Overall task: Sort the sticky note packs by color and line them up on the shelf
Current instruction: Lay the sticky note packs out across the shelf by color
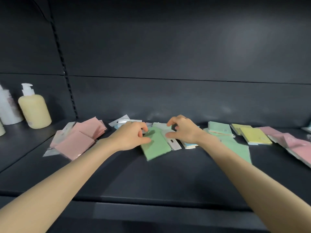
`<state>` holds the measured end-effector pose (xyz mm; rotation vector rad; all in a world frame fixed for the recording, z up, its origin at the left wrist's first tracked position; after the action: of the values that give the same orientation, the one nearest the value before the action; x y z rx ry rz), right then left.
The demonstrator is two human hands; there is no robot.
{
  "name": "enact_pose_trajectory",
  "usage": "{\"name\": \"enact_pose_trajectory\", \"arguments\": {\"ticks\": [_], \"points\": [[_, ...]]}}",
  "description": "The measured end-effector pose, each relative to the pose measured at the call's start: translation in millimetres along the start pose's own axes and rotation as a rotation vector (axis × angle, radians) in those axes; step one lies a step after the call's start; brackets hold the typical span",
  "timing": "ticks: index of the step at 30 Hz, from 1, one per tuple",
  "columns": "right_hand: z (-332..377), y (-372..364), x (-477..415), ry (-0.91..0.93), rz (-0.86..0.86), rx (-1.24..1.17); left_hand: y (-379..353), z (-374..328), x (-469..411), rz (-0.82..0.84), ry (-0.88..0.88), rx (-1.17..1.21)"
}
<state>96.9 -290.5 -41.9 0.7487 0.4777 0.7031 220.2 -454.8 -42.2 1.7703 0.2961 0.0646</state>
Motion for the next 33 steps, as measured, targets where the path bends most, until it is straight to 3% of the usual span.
{"name": "enact_pose_trajectory", "arguments": {"ticks": [8, 20, 27, 33], "points": [[-4, 64, 55, -0.099, -0.191, 0.237, 18, -60, -20, -0.146, -0.275, -0.018], [-84, 177, 213, -0.346, -0.396, 0.351, -18, -254, -28, -0.177, -0.617, -0.056], [-150, 239, 308, -0.407, -0.375, 0.439, -65, -378, -12, -0.108, -0.653, 0.017], [-199, 278, 336, -0.421, -0.326, 0.332, -83, -437, -13, -0.041, -0.586, 0.013]]}}
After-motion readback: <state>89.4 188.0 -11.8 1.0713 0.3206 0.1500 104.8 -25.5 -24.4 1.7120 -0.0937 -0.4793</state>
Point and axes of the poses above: each hand's wrist, its own x-axis away from the middle knuckle, its own y-axis out of the back of the hand, z = x × y, the point moved 1 cm from there along -x, towards the middle knuckle, and after that the axes turned 12 degrees about -x, right-handed, at the moved point
